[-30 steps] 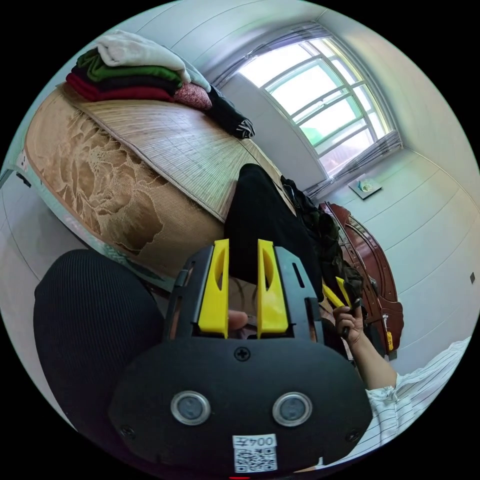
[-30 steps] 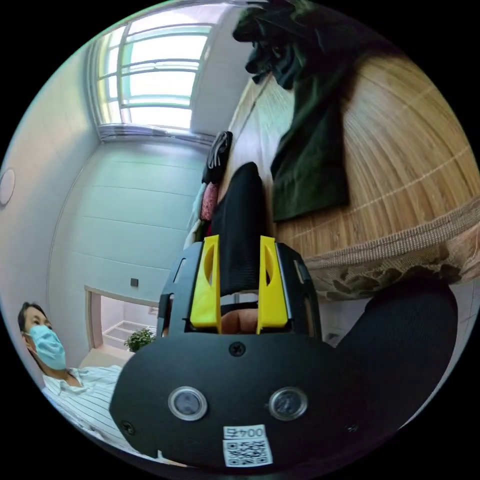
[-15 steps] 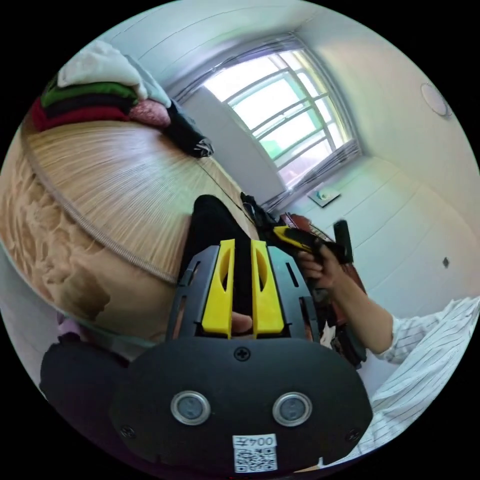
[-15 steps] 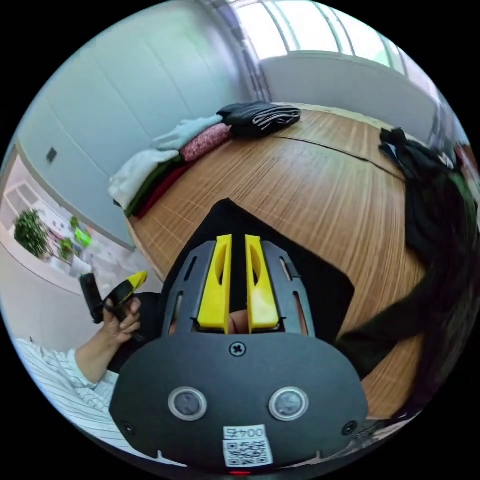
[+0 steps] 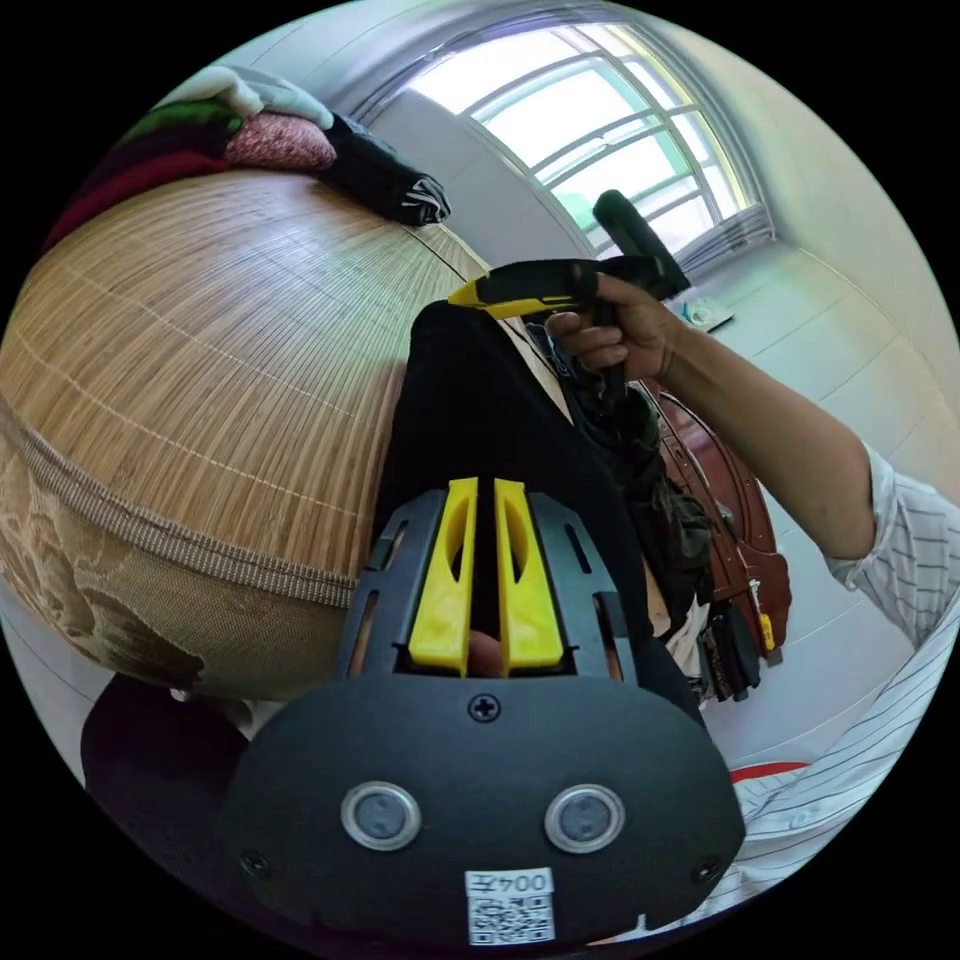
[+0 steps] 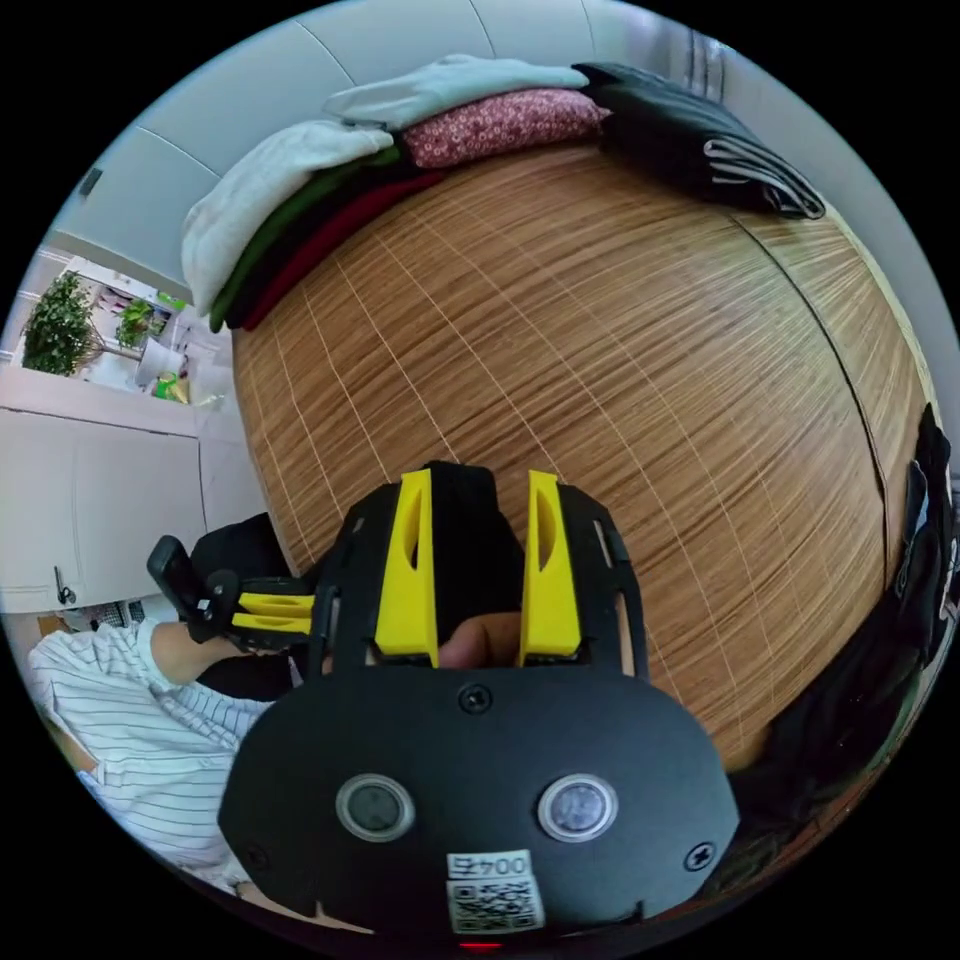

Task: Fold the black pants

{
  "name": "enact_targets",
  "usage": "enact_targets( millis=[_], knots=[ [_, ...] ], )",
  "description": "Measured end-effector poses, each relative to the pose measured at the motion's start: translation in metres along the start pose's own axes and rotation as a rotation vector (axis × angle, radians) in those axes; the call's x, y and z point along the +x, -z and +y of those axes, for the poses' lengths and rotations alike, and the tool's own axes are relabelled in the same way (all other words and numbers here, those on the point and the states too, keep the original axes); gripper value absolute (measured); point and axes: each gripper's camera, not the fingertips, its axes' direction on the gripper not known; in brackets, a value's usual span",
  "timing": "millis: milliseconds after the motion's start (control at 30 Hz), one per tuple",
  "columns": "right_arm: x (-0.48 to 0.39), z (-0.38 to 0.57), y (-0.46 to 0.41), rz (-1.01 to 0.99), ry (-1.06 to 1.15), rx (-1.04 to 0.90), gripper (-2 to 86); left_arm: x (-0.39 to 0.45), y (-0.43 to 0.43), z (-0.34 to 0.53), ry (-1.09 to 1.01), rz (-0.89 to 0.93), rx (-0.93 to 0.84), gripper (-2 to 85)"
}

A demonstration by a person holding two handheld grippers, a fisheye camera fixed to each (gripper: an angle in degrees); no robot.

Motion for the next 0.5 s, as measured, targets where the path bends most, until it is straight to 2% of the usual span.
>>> enact_targets(
  millis=[100, 167, 233, 300, 367, 500],
  knots=[
    [0.005, -0.011, -0.025, -0.026, 0.005, -0.057, 9.4, -0.014, -0.003, 0.004, 0.007, 0.010, 0.014, 1.8],
    [0.002, -0.009, -0.028, -0.158, 0.063, -0.044, 5.5, -0.030, -0.008, 0.006, 0.035, 0.030, 0.010, 1.2],
    [-0.005, -0.006, -0.027, -0.080, 0.096, -0.005, 4.9, -0.039, -0.013, 0.008, 0.040, 0.022, 0.006, 0.8],
    [0.001, -0.006, -0.034, 0.032, 0.032, 0.019, 4.8, -0.042, -0.019, 0.013, 0.008, -0.009, 0.008, 0.5],
    [0.016, 0.001, -0.057, 0.042, -0.104, 0.055, 5.2, -0.040, -0.029, 0.020, -0.051, -0.080, 0.017, 0.4],
    [0.022, 0.024, -0.076, 0.010, -0.115, 0.075, 6.8, -0.055, -0.041, 0.034, -0.075, -0.108, 0.039, 0.4]
  ],
)
